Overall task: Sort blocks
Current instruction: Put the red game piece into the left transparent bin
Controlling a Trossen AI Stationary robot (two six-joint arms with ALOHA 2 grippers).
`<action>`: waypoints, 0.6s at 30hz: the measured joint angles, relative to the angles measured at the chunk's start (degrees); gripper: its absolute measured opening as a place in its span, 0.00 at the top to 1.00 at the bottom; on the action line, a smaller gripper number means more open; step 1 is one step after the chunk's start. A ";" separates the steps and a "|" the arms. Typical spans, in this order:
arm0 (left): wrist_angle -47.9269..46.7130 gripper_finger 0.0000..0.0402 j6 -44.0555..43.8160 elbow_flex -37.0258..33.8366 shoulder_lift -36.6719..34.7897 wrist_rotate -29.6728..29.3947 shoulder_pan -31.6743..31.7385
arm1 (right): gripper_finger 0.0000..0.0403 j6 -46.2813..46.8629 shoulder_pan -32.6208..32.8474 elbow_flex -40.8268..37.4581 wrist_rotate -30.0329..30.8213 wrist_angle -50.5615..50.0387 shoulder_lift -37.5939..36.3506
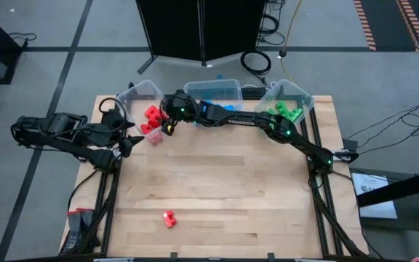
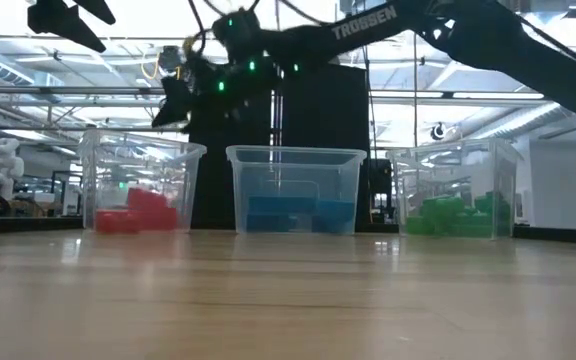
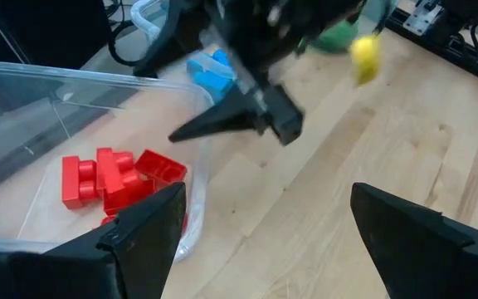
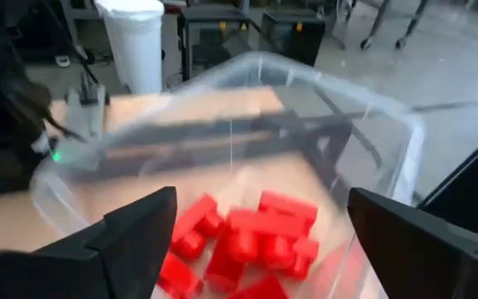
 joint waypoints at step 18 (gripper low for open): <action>-0.39 0.16 0.60 0.00 0.00 -0.04 -0.02 | 0.14 -9.70 13.45 6.53 -8.73 -29.77 -21.63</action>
